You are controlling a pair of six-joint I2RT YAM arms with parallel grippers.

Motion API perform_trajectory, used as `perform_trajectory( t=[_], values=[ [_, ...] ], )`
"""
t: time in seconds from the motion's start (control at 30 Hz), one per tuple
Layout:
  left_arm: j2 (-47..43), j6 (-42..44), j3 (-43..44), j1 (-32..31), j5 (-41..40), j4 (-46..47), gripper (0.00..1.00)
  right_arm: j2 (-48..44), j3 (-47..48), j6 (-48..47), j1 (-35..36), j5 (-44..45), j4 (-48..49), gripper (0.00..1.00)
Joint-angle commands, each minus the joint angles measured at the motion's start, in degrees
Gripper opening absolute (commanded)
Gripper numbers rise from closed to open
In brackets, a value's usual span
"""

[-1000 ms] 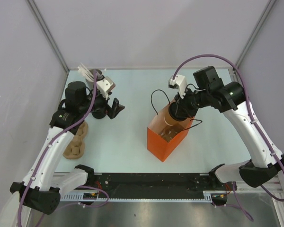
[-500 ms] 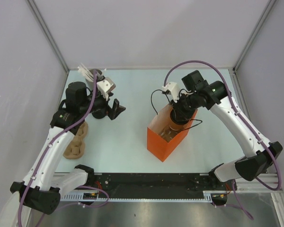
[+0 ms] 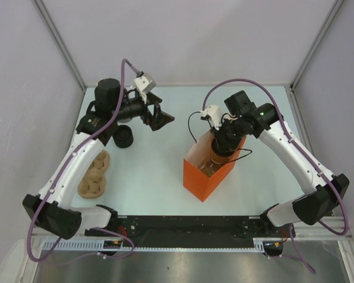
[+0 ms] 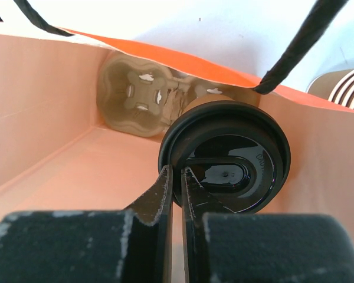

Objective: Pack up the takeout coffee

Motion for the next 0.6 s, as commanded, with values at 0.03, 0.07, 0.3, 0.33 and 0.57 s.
perform_trajectory(
  t=[0.03, 0.07, 0.3, 0.33, 0.57],
  values=[
    [6.0, -5.83, 3.59, -3.39, 2.28, 6.56, 0.99, -0.61, 0.22, -0.28, -0.94, -0.59, 1.69, 0.0],
    [6.71, -6.36, 3.85, -4.0, 2.37, 7.0, 0.99, -0.61, 0.22, -0.28, -0.94, -0.59, 1.69, 0.0],
    [12.51, -10.49, 8.24, -5.94, 6.41, 9.47, 0.99, -0.96, 0.22, -0.36, -1.2, -0.94, 1.43, 0.0],
    [13.21, -10.84, 8.51, -6.11, 7.2, 10.08, 0.99, -0.96, 0.05, -0.36, -1.2, -1.03, 1.42, 0.0],
    [10.34, -12.51, 7.21, -6.38, 6.52, 12.01, 1.0, -1.58, -0.31, -0.19, -1.64, -1.56, 1.69, 0.0]
  ],
)
